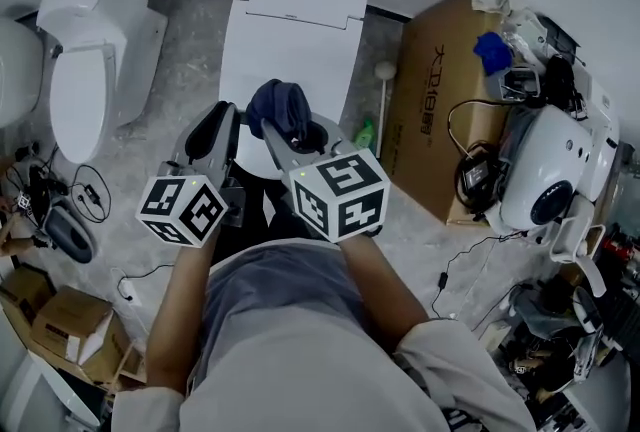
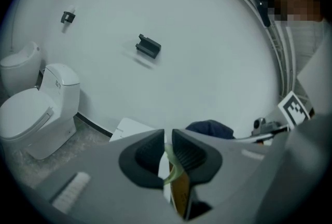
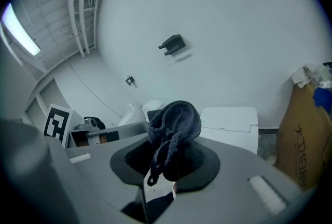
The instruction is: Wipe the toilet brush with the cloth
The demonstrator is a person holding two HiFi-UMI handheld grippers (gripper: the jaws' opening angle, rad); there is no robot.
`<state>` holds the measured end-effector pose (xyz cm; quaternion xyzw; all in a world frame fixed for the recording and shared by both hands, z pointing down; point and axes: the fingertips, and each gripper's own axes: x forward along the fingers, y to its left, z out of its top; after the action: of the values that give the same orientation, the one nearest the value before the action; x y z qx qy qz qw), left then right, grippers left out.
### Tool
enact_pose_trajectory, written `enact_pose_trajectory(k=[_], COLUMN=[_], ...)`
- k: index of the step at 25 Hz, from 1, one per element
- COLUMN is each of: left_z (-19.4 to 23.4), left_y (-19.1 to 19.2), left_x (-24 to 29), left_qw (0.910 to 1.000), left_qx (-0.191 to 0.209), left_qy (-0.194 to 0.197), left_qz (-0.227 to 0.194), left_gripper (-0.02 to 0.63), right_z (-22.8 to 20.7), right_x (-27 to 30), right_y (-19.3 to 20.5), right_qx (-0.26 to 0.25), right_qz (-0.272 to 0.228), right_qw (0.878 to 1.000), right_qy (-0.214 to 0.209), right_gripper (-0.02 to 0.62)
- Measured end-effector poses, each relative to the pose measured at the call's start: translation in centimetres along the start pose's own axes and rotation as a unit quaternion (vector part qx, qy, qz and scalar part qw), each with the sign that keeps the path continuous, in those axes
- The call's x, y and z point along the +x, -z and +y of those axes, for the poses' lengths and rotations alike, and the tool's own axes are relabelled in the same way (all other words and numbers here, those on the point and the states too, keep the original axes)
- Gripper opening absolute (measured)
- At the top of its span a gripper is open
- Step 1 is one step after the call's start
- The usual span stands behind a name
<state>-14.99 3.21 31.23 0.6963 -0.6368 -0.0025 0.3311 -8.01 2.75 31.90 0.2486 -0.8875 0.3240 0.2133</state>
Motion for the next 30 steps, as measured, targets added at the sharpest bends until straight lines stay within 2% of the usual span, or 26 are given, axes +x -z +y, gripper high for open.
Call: enact_pose_trajectory(k=[16,30], left_z=[0.7,1.2], left_y=[0.3,0.1], left_x=[-0.4,-0.5], left_qw=[0.9998,0.9999], left_qx=[0.003,0.002], left_qy=[-0.018,-0.017], left_qz=[-0.005,-0.001], left_gripper=[0.000,0.000], right_z=[-1.6,-3.1], right_x=[0.6,0.9], right_y=[2.0,3.9], right_qx=[0.022,0.044], right_qz=[0.018,0.040], right_qw=[1.000,0.998], right_qy=[0.002,0.008], right_gripper=[0.097,0.097])
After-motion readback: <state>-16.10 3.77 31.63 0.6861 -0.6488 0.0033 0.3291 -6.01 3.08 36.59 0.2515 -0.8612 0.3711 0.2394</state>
